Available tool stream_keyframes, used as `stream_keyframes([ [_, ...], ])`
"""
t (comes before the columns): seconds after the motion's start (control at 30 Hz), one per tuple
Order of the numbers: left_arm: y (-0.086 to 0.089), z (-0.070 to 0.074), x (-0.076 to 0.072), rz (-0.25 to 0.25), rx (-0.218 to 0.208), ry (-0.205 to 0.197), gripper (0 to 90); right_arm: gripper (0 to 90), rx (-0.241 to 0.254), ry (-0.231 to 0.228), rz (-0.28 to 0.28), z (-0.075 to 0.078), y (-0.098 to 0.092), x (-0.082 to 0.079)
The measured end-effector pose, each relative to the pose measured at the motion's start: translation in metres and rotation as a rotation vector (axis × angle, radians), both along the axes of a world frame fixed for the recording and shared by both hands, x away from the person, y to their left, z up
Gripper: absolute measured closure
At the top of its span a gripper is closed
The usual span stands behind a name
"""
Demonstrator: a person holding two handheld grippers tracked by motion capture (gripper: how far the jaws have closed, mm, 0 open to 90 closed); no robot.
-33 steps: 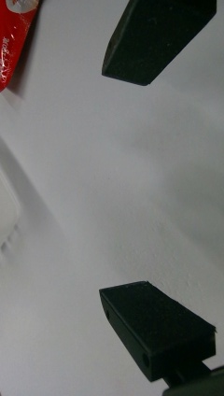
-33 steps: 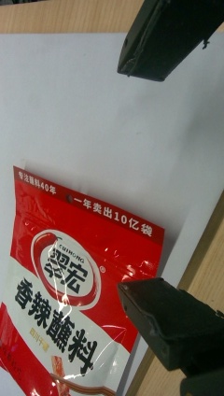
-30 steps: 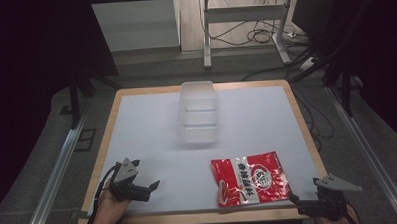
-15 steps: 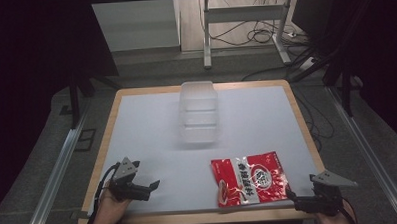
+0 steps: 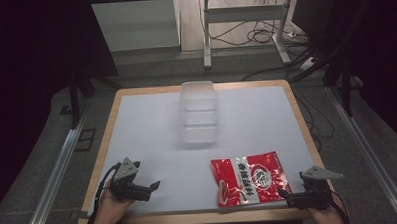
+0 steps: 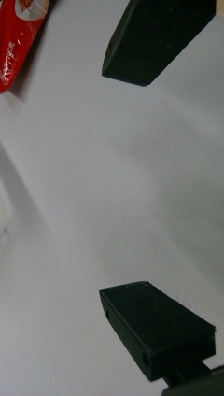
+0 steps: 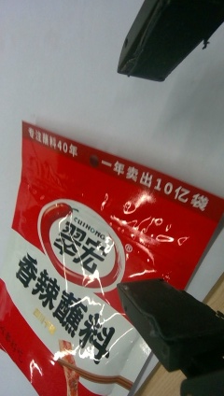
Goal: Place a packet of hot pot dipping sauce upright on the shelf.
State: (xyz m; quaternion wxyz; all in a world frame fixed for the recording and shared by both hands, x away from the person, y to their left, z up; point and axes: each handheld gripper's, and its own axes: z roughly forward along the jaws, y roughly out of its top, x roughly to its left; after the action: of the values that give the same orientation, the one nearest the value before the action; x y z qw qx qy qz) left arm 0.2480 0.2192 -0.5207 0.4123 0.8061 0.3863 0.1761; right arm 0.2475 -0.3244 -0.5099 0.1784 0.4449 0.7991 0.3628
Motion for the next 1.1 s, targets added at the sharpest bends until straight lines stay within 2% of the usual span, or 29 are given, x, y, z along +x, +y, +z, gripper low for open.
stream_keyframes([
  [0.37,-0.003,-0.001,-0.001,-0.018,0.041,-0.009,0.0,0.0,-0.007,0.073,0.071,-0.01,0.015,0.01],
  [0.57,-0.004,-0.002,-0.001,-0.021,0.049,-0.007,0.0,0.0,0.007,0.11,0.075,-0.013,0.019,0.013],
  [0.83,-0.004,-0.002,-0.001,-0.022,0.062,-0.007,0.0,0.0,0.109,0.138,0.07,-0.013,0.019,0.016],
  [1.0,-0.005,-0.003,-0.001,-0.023,0.067,-0.008,0.0,0.0,0.195,0.162,0.098,-0.012,0.021,0.018],
  [1.1,-0.005,-0.003,-0.001,-0.023,0.07,-0.009,0.0,0.4,0.191,0.157,0.11,-0.011,0.025,0.019],
])
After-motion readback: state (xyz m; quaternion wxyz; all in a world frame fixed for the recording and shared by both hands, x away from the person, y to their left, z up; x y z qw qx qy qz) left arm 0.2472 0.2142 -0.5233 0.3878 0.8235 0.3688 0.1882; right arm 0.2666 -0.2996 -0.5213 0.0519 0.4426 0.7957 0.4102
